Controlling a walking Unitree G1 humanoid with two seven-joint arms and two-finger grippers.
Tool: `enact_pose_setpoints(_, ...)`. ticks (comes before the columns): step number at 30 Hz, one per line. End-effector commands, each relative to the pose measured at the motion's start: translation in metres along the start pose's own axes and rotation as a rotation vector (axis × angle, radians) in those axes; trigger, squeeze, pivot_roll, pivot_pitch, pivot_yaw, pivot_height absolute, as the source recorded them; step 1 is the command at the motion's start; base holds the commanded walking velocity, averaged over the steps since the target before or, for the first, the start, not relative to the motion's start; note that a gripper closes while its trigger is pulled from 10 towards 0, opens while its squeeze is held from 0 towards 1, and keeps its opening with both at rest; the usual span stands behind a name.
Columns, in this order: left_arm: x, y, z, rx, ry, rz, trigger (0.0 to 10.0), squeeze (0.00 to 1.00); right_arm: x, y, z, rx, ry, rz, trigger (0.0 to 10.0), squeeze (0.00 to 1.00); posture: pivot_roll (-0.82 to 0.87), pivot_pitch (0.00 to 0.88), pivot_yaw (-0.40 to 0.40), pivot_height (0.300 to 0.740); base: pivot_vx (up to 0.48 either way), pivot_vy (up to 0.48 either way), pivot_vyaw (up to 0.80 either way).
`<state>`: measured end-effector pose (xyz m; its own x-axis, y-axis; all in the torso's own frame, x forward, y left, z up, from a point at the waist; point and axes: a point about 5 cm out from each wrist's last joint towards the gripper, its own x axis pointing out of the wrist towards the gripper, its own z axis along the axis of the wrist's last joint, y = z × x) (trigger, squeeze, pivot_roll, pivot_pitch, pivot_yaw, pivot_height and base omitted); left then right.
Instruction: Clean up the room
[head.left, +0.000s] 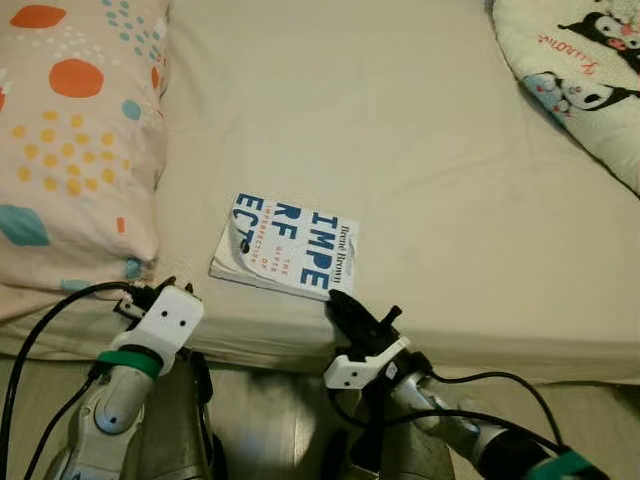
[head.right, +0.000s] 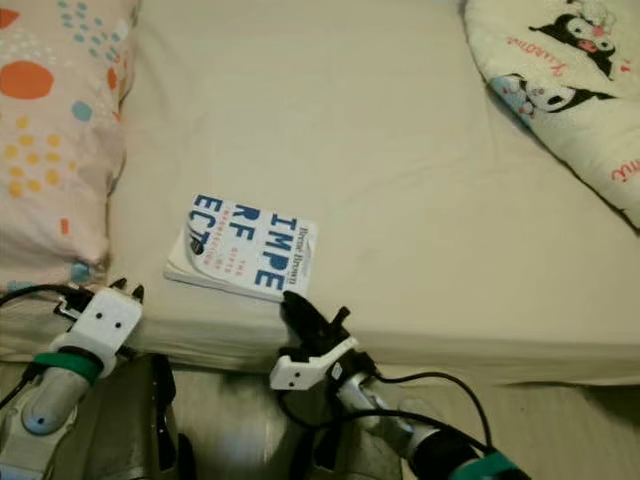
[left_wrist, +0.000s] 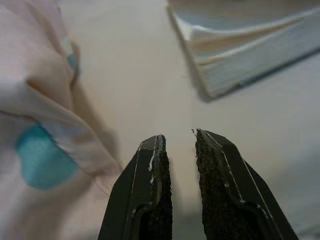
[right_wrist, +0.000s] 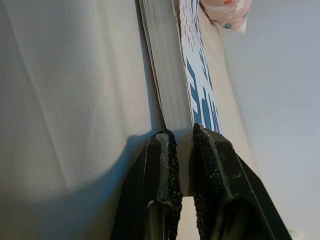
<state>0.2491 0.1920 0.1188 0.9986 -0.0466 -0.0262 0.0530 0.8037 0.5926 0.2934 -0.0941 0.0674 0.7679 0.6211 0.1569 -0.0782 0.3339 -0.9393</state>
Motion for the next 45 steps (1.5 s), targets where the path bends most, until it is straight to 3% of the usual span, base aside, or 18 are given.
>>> enact_pose_setpoints(1, -0.008, -0.013, -0.007, 0.006, 0.024, -0.034, 10.0, 0.00, -0.004, 0.012, -0.004, -0.017, 0.039, 0.069, 10.0, 0.00, 0.21, 0.169, -0.053, 0.479, 0.000, 0.000, 0.00)
enact_pose_setpoints(5, -0.012, -0.019, -0.007, 0.001, 0.019, -0.037, 10.0, 0.00, 0.000, 0.009, -0.012, -0.007, 0.111, 0.065, 10.0, 0.00, 0.21, 0.167, -0.057, 0.479, 0.000, 0.000, 0.00)
enact_pose_setpoints(6, -0.012, -0.019, -0.007, 0.000, 0.016, -0.036, 10.0, 0.00, 0.002, 0.007, -0.013, -0.001, 0.120, 0.053, 10.0, 0.64, 0.22, 0.162, -0.059, 0.479, 0.000, 0.000, 0.00)
enact_pose_setpoints(7, -0.012, -0.019, -0.007, 0.000, 0.016, -0.036, 10.0, 0.00, 0.002, 0.007, -0.013, -0.001, 0.120, 0.053, 10.0, 0.64, 0.22, 0.162, -0.059, 0.479, 0.000, 0.000, 0.00)
enact_pose_setpoints(8, -0.011, -0.019, -0.007, -0.001, 0.013, -0.035, 10.0, 0.00, 0.004, 0.004, -0.014, 0.013, 0.122, 0.038, 10.0, 1.00, 0.22, 0.160, -0.058, 0.479, 0.000, 0.000, 0.00)
enact_pose_setpoints(14, -0.009, -0.020, -0.006, 0.000, 0.005, -0.030, 10.0, 0.00, 0.008, -0.004, -0.011, 0.032, 0.077, 0.008, 10.0, 1.00, 0.21, 0.149, -0.056, 0.479, 0.000, 0.000, 0.00)
enact_pose_setpoints(15, -0.008, -0.020, -0.006, 0.006, -0.001, -0.033, 10.0, 0.00, 0.007, -0.004, -0.008, 0.046, 0.035, 0.025, 10.0, 0.73, 0.21, 0.139, -0.057, 0.479, 0.000, 0.000, 0.00)
enact_pose_setpoints(16, -0.007, -0.019, -0.007, 0.012, -0.005, -0.033, 10.0, 0.00, 0.001, -0.003, -0.006, 0.086, -0.009, 0.058, 10.0, 0.00, 0.20, 0.135, -0.059, 0.479, 0.000, 0.000, 0.00)
enact_pose_setpoints(23, -0.007, -0.020, -0.008, 0.016, -0.006, -0.030, 10.0, 0.00, -0.046, 0.003, -0.009, 0.168, -0.093, 0.198, 10.0, 0.00, 0.19, 0.123, -0.066, 0.479, 0.000, 0.000, 0.00)
enact_pose_setpoints(25, -0.007, -0.023, -0.009, 0.011, -0.005, -0.032, 10.0, 0.00, -0.068, 0.008, -0.013, 0.176, -0.077, 0.244, 10.0, 0.00, 0.19, 0.123, -0.066, 0.479, 0.000, 0.000, 0.00)
enact_pose_setpoints(28, -0.006, -0.026, -0.008, 0.003, -0.009, -0.032, 10.0, 0.00, -0.081, 0.009, -0.021, 0.196, -0.014, 0.241, 10.0, 0.00, 0.17, 0.118, -0.069, 0.479, 0.000, 0.000, 0.00)
enact_pose_setpoints(30, -0.002, -0.026, -0.003, -0.019, -0.026, -0.016, 10.0, 0.00, -0.080, 0.002, -0.045, 0.320, 0.232, 0.095, 10.0, 0.00, 0.17, 0.115, -0.067, 0.479, 0.000, 0.000, 0.00)
enact_pose_setpoints(31, -0.002, -0.026, -0.003, -0.019, -0.026, -0.016, 10.0, 0.00, -0.080, 0.002, -0.045, 0.320, 0.232, 0.095, 10.0, 0.00, 0.17, 0.115, -0.067, 0.479, 0.000, 0.000, 0.00)
enact_pose_setpoints(33, 0.007, -0.018, 0.004, -0.044, -0.051, 0.022, 10.0, 0.00, -0.073, -0.011, -0.068, 0.526, 0.473, -0.120, 10.0, 0.00, 0.17, 0.110, -0.061, 0.479, 0.000, 0.000, 0.00)
enact_pose_setpoints(34, 0.007, -0.018, 0.004, -0.044, -0.051, 0.022, 10.0, 0.00, -0.073, -0.011, -0.068, 0.526, 0.473, -0.120, 10.0, 0.00, 0.17, 0.110, -0.061, 0.479, 0.000, 0.000, 0.00)
enact_pose_setpoints(35, 0.018, -0.003, 0.003, -0.093, -0.026, 0.085, 10.0, 0.00, -0.057, -0.024, -0.076, 0.678, 0.571, -0.303, 10.0, 0.00, 0.17, 0.107, -0.054, 0.479, 0.000, 0.000, 0.00)
enact_pose_setpoints(42, 0.035, 0.027, -0.015, -0.166, 0.094, 0.212, 10.0, 0.00, -0.034, -0.041, -0.079, 0.811, 0.603, -0.463, 10.0, 0.00, 0.18, 0.105, -0.050, 0.479, 0.000, 0.000, 0.00)
enact_pose_setpoints(45, 0.039, 0.069, -0.059, -0.225, 0.295, 0.388, 10.0, 0.00, -0.018, -0.059, -0.081, 0.853, 0.590, -0.539, 10.0, 0.00, 0.19, 0.108, -0.058, 0.479, 0.000, 0.000, 0.00)
